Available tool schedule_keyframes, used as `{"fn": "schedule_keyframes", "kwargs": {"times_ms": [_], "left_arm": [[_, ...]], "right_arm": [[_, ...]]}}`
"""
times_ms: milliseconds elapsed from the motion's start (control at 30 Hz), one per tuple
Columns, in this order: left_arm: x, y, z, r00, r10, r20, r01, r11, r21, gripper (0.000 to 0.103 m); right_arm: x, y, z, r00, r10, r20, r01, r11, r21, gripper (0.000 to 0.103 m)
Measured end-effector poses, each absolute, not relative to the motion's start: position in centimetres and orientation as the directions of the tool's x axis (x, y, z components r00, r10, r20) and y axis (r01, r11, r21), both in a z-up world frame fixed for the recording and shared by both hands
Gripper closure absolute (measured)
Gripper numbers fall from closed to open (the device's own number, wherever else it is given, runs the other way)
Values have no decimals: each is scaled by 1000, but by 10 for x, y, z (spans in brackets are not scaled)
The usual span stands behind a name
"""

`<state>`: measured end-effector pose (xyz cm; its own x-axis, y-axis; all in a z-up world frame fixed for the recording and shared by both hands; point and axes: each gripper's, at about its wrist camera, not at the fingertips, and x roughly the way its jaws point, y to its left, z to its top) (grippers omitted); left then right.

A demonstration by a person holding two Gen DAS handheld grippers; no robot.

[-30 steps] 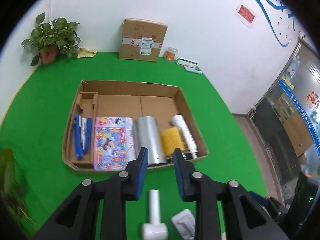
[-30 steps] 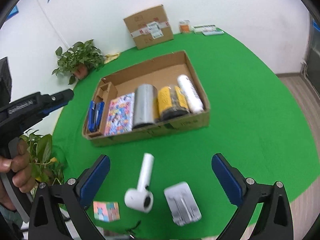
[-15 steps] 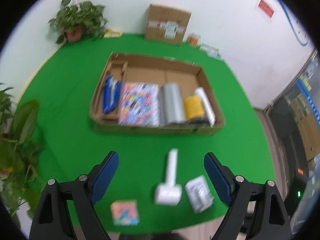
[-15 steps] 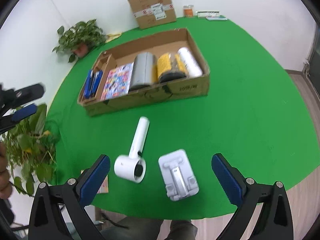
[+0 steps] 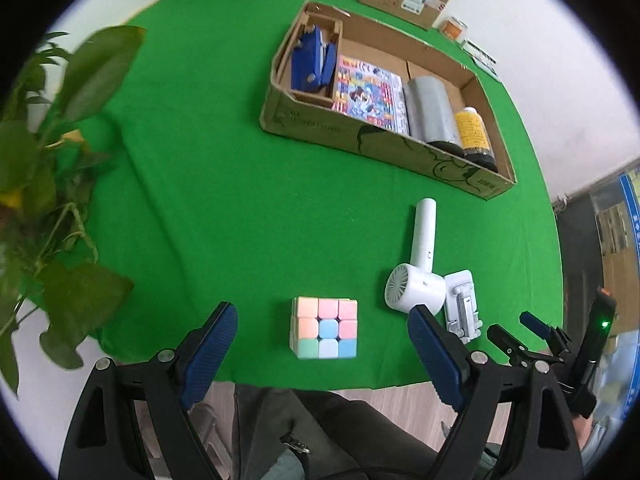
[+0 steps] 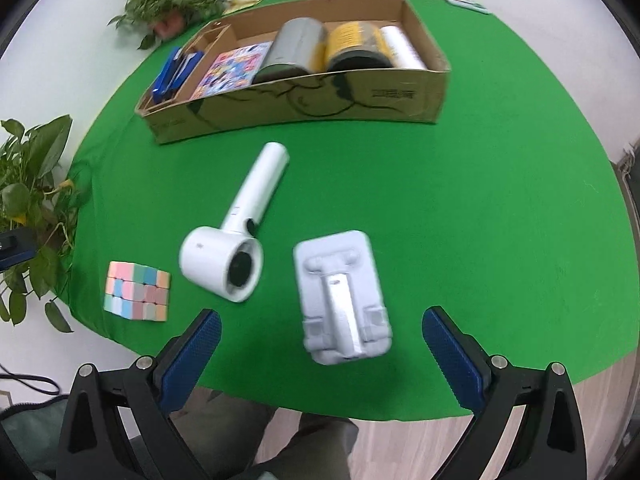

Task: Organize rigid objects
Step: 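Open the right tool and move it toward the white hair dryer, then grasp the white hair dryer by its head with the right tool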

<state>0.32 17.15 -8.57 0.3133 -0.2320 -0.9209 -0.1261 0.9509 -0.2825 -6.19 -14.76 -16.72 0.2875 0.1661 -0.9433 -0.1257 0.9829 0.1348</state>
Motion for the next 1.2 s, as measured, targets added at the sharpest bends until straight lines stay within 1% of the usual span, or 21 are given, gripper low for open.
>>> {"fn": "schedule_keyframes", "kwargs": {"times_ms": [133,233,367,433,467,500,667,767,900,1000,1033,1133,1200], "left_arm": [[26,174,-98,279,-277,-919,-84,947,-311,16],[43,174,-102,250,-300,-921,-67,943,-325,16],[66,168,-102,211,-326,-921,-14,942,-337,16],[81,161,-106,181,-337,-924,20,941,-339,16],[90,158,-109,158,-347,-925,37,938,-345,16],[97,155,-111,140,-359,-923,50,933,-356,16],[138,124,-134,37,-454,-890,126,886,-446,16],[159,93,-159,-70,-499,-864,164,848,-504,17],[178,47,-198,-203,-462,-863,220,838,-500,17],[185,16,-208,-251,-462,-851,261,814,-519,18],[186,9,-209,-260,-459,-849,272,809,-521,19],[190,-11,-218,-287,-422,-860,293,816,-498,32],[189,-22,-228,-325,-395,-859,289,824,-488,54]], "right_arm": [[-41,-120,-170,250,237,-939,-70,971,227,2],[-19,-93,-185,214,244,-946,-22,969,246,3],[-1,-61,-209,174,231,-957,2,972,235,10],[5,-49,-223,153,227,-962,17,972,233,17],[7,-44,-230,138,215,-967,26,975,220,31],[8,-42,-234,131,179,-975,37,982,185,42],[-2,-43,-234,159,199,-967,47,977,209,44],[-11,-43,-233,195,206,-959,53,974,220,44],[-23,-34,-231,235,184,-954,17,981,194,44],[-30,-31,-229,260,181,-948,24,981,194,44],[-32,-30,-228,268,181,-946,27,980,196,44],[-39,-26,-226,287,182,-940,37,979,201,44],[-45,-25,-224,298,185,-937,31,979,203,44]]}}
